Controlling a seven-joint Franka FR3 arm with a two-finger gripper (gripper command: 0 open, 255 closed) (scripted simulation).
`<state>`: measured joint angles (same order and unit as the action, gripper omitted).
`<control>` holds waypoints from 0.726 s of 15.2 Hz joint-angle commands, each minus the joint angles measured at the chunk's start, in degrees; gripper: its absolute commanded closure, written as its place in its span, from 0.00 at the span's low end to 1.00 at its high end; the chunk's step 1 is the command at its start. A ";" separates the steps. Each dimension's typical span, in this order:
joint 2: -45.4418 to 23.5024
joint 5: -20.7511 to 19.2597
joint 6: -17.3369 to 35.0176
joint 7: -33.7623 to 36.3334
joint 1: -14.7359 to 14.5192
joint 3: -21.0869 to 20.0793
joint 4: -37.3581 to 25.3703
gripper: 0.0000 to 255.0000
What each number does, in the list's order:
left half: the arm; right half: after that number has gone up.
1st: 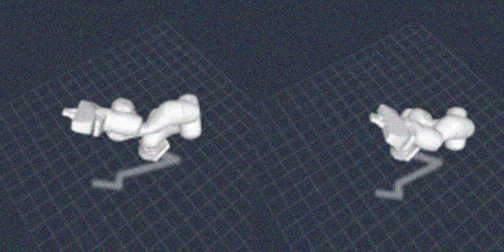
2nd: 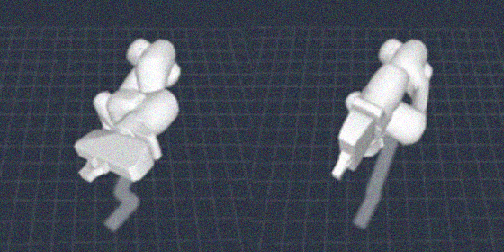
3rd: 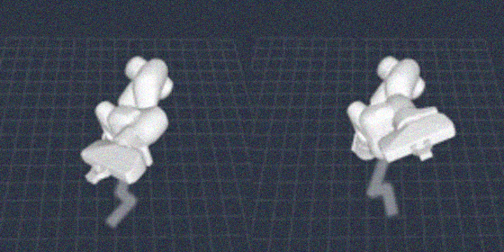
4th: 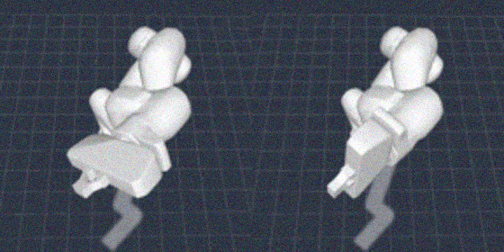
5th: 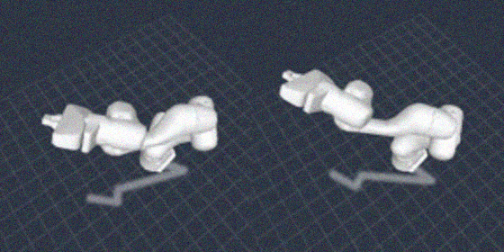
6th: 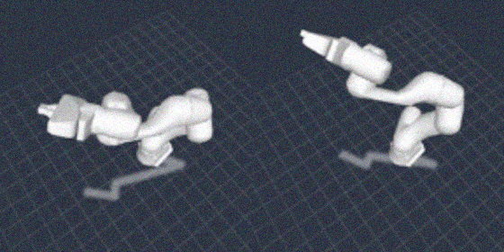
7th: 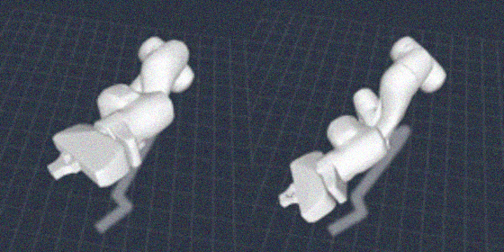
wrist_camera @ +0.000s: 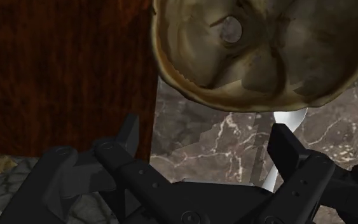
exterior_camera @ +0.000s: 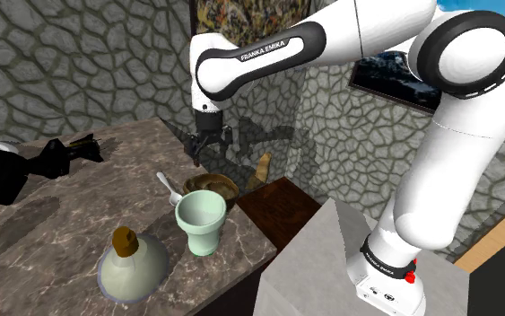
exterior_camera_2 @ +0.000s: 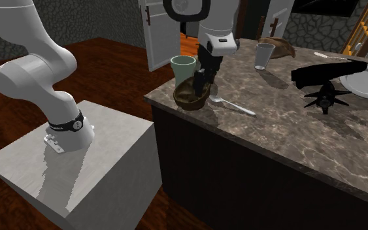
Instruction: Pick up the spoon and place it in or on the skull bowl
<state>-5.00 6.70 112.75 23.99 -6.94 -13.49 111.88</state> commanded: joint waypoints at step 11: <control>-25.82 -1.84 -0.38 7.72 -4.85 -0.77 -27.46 0.00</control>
<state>-28.94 5.02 112.66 31.20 -11.36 -14.28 86.72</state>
